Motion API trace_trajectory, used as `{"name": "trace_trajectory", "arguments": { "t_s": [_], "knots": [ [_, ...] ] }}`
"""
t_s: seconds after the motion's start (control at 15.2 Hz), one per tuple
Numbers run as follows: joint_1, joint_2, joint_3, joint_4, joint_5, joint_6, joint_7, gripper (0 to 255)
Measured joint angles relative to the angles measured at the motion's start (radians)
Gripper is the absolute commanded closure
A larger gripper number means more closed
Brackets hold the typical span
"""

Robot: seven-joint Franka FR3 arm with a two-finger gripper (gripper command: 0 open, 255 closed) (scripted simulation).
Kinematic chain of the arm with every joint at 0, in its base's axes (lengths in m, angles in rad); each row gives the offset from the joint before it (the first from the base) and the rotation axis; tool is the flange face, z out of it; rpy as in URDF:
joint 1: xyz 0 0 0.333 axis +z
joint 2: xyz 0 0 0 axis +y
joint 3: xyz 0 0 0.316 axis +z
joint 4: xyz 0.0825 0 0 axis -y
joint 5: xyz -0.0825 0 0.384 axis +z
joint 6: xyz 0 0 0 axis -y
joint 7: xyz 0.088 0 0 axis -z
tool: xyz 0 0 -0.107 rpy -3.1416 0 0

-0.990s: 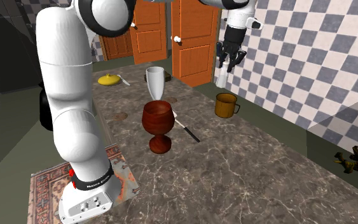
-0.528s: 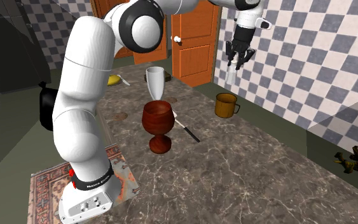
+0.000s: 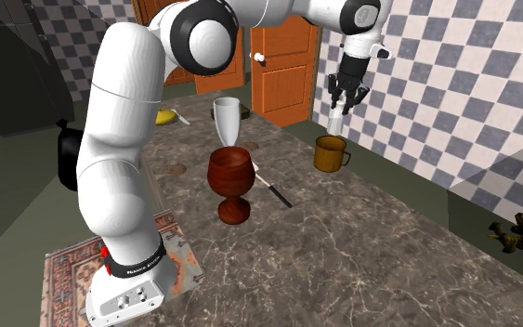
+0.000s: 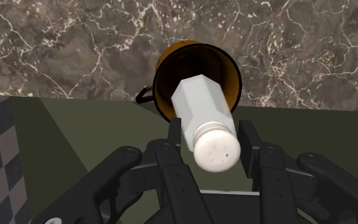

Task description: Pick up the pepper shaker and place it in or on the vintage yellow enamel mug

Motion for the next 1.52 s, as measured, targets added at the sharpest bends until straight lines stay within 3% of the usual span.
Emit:
{"name": "trace_trajectory", "arguments": {
  "t_s": [0.53,0.99,1.06,1.52],
  "knots": [
    [0.002,0.000,0.000,-0.107,0.002,0.107,-0.012,255],
    [0.003,-0.001,0.000,-0.123,0.002,0.122,-0.012,255],
    [0.003,-0.001,0.000,-0.123,0.002,0.122,-0.012,0],
    [0.004,-0.002,0.001,-0.111,0.002,0.110,-0.010,0]
  ]
}}
